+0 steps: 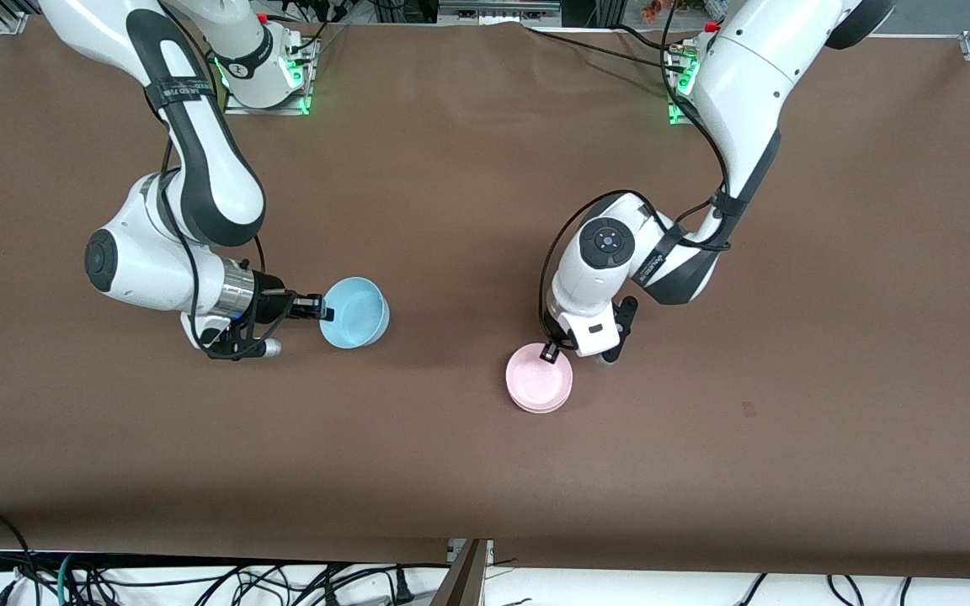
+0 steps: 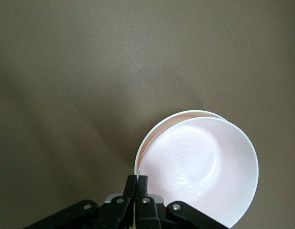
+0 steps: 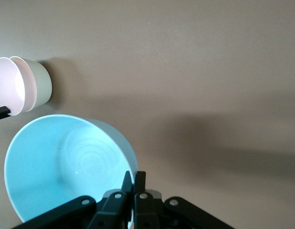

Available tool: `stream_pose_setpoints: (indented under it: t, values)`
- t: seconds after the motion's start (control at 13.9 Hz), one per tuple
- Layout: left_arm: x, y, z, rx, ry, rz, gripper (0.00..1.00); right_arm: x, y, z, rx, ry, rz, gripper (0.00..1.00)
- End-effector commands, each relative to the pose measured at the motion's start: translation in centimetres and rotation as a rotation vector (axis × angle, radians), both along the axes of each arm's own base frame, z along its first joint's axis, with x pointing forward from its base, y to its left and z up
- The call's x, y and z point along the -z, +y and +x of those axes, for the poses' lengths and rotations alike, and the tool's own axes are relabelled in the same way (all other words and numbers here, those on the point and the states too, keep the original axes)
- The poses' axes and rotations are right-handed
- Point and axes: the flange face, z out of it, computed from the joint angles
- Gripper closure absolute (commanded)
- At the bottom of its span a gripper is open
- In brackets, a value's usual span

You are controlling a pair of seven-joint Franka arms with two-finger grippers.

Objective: Stack pink and blue bowls on white bowl
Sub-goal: 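Move the blue bowl over the pink bowl while the left gripper withdraws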

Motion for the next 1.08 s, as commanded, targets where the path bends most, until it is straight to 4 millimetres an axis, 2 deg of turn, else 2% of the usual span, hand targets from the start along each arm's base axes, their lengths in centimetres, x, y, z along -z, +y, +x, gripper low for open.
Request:
stream_pose_setpoints:
  t: [0.0, 0.07, 0.14, 0.22, 0.29, 0.36, 0.5, 0.65, 0.79, 0.93, 1.0]
  values:
    - [0.0, -0.1, -0.1, -0.005, -0.003, 0.013, 1.0, -0.4, 1.9, 0.2, 0.036, -0.009, 0.008, 1.0]
    - [0.0, 0.2, 0.0, -0.008, -0.003, 0.013, 0.94, -0.6, 2.6, 0.2, 0.045, -0.018, 0.006, 1.0]
    - [0.0, 0.5, 0.2, -0.009, -0.003, 0.014, 0.71, -0.6, 3.1, 0.2, 0.062, -0.025, 0.003, 1.0]
    - [-0.2, 0.5, 0.4, -0.009, -0.008, 0.012, 0.44, -0.3, 3.9, 0.2, 0.079, -0.03, -0.001, 1.0]
    - [-0.5, 0.5, 0.5, -0.008, -0.012, 0.01, 0.32, -0.3, 5.0, 0.0, 0.1, -0.035, -0.005, 1.0]
    - [-0.8, 0.6, 0.7, -0.011, -0.017, 0.008, 0.26, -0.3, 6.3, -0.1, 0.121, -0.041, -0.006, 1.0]
    - [-1.6, 1.5, 1.4, -0.025, -0.029, 0.003, 0.21, -0.2, 9.2, -0.1, 0.168, -0.039, -0.006, 1.0]
    - [-3.3, 1.9, 1.8, -0.03, -0.043, 0.005, 0.22, -0.5, 12.6, -0.1, 0.252, -0.058, 0.003, 1.0]
    - [-6.6, 3.6, 2.9, -0.054, -0.043, 0.001, 0.27, -0.3, 15.2, 0.0, 0.313, -0.073, 0.017, 1.0]
    - [-11.5, 5.6, 4.0, -0.008, -0.013, -0.021, 0.3, 0.4, 18.2, -0.1, 0.379, -0.083, 0.031, 1.0]
    - [-14.0, 7.3, 4.6, 0.02, 0.019, -0.029, 0.3, 0.7, 19.9, 0.0, 0.419, -0.109, 0.048, 1.0]
